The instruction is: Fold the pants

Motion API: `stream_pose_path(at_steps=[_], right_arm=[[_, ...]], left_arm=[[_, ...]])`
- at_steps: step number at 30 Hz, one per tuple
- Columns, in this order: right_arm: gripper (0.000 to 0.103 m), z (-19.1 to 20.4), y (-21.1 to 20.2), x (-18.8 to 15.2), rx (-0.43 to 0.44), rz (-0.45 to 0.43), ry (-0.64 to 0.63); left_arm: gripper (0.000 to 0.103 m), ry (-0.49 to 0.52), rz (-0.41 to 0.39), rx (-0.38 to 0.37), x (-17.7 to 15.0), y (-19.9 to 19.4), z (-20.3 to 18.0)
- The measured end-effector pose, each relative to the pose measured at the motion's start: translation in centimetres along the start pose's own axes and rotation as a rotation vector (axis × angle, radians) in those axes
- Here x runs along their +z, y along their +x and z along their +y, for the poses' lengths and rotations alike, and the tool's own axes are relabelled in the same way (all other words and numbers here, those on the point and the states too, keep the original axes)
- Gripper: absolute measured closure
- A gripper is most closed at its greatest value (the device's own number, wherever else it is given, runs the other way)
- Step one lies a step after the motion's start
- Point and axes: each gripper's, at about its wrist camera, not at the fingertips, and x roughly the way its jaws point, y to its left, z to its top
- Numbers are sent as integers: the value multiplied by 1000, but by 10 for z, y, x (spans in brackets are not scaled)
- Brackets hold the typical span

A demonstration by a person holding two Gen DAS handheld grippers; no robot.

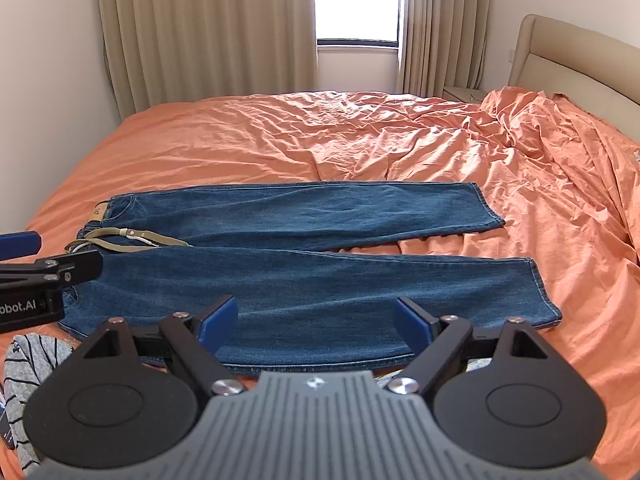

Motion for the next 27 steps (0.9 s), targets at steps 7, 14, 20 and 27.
stream_pose_path(at_steps=[7, 14, 20, 27], right_arm=[[22, -4, 2, -1, 3, 10, 16], [22, -9, 4, 1, 14, 19, 29], [22, -48, 7, 0, 88, -72, -7], [28, -114, 34, 4, 14, -37, -48]], left_arm=[[6, 2, 2, 3, -1, 1, -1], [6, 5, 2, 4, -2, 1, -2], [18, 58, -6, -4, -4, 10, 21], [49, 131, 64, -24, -8, 33, 88]])
